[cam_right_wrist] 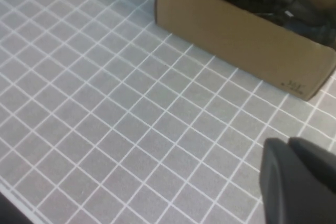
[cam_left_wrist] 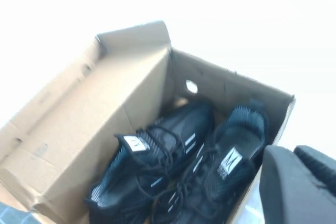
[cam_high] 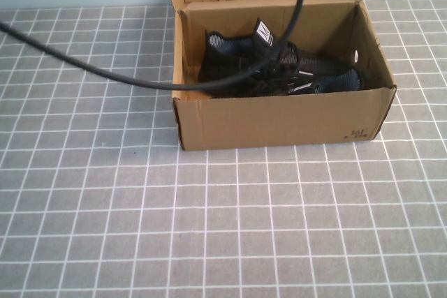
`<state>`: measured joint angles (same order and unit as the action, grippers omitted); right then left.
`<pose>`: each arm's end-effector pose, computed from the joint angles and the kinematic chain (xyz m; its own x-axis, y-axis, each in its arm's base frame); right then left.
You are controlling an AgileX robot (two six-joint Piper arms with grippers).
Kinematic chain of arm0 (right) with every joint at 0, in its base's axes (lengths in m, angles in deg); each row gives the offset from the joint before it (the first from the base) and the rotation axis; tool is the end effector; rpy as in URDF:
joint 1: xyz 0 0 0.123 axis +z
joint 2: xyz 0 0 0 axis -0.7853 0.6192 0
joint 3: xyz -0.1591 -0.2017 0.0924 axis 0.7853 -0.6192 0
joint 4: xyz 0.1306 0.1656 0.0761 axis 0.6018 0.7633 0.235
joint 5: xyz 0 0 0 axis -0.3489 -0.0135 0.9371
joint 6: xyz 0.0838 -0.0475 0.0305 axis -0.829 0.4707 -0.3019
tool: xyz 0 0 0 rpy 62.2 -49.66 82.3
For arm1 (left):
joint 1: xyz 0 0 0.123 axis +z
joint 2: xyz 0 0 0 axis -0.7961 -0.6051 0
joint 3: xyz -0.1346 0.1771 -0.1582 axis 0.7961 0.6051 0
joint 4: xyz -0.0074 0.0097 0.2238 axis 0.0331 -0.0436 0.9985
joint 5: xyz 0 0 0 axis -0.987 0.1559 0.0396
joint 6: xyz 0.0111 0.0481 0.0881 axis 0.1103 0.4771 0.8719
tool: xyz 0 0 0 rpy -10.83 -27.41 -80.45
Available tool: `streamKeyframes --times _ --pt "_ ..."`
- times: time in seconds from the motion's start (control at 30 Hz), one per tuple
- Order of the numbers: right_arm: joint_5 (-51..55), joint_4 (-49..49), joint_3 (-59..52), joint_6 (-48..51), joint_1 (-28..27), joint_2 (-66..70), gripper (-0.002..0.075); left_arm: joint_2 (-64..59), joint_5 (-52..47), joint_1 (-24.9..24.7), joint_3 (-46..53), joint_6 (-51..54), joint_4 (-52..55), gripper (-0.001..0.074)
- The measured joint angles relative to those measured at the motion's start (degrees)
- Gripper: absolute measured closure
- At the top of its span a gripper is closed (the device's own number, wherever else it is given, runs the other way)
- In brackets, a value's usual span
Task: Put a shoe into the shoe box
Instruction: Place the shoe in the shoe box
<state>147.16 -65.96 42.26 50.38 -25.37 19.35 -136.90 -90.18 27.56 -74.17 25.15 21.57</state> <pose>0.0269 0.0292 0.3935 -0.4349 -0.3088 -0.8459 -0.5847 0.8112 0.0045 0.2809 -0.1721 0.4536 -0.1239 0.5274 -0.8405 0.8168 0.5352 0.2154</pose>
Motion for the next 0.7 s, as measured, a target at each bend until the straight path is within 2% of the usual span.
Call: streamKeyframes --times 0.1,0.17,0.47,0.7 --pt "2.0 -1.3 0.0 -2.6 0.0 -4.2 0.0742 4.8 3.0 0.0 4.1 -1.4 0.0 0.0735" --pt "3.1 -1.8 0.0 -3.5 0.0 -6.9 0.0742 9.1 8.1 0.0 10.4 -1.9 0.0 0.0735" --pt "3.9 -2.4 -1.0 -5.7 0.0 -15.8 0.0742 33.3 35.0 0.0 52.0 -2.3 -2.5 0.0736" --pt "-5.2 -1.9 -7.8 -6.0 0.0 -16.6 0.0742 53.5 53.5 0.0 78.8 -2.3 -6.2 0.0736"
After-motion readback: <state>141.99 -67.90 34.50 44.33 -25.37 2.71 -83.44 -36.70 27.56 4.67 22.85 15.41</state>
